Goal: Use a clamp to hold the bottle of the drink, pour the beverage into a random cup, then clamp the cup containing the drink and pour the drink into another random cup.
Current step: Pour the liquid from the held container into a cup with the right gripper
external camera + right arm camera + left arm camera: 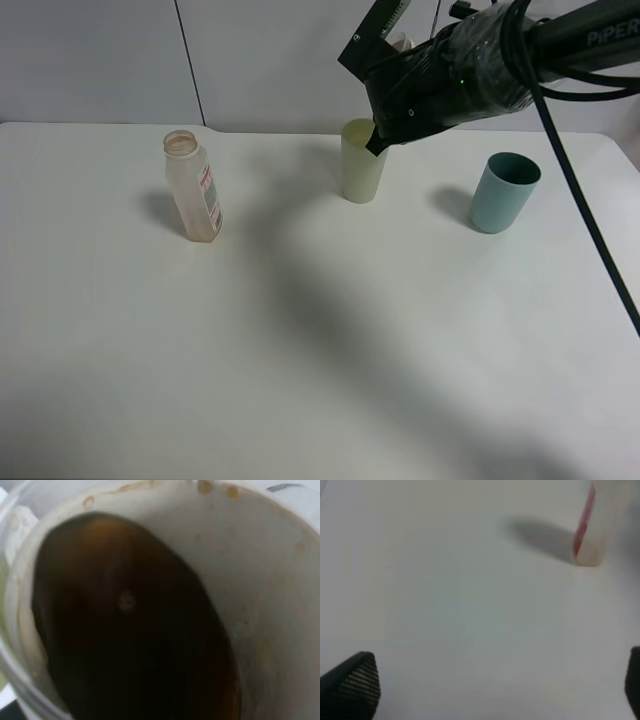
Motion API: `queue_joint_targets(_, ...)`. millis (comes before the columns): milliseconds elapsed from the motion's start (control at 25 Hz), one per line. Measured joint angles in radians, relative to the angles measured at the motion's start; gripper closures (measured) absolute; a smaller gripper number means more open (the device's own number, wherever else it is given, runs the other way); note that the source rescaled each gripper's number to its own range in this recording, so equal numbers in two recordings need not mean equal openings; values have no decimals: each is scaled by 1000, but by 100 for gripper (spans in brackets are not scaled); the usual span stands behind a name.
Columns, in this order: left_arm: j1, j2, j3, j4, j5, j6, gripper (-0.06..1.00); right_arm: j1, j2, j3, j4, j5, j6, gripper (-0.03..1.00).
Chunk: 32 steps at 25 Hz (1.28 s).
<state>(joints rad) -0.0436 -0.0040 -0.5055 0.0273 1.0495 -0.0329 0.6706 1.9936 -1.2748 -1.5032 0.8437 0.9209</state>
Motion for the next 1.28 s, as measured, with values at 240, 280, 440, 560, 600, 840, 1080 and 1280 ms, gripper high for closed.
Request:
queue_joint_targets(240, 0, 0, 0, 0, 0, 0, -6, 8, 0, -38, -1, 9, -81, 97)
queue_joint_targets(280, 0, 0, 0, 0, 0, 0, -6, 9, 0, -47, -2, 11, -100, 97)
queue_joint_targets(440, 0, 0, 0, 0, 0, 0, -6, 15, 0, -65, -13, 34, -158, 97)
queue_joint_targets(560, 0, 0, 0, 0, 0, 0, -6, 17, 0, -66, -13, 47, -185, 97)
queue_joint_targets(600, 0, 0, 0, 0, 0, 0, -6, 17, 0, -66, -13, 55, -194, 97)
queue_joint_targets(840, 0, 0, 0, 0, 0, 0, -6, 17, 0, -66, -13, 63, -245, 97)
queue_joint_targets(1080, 0, 0, 0, 0, 0, 0, -6, 17, 0, -66, -13, 99, -256, 97)
queue_joint_targets(1280, 0, 0, 0, 0, 0, 0, -6, 17, 0, -66, -13, 127, -290, 97)
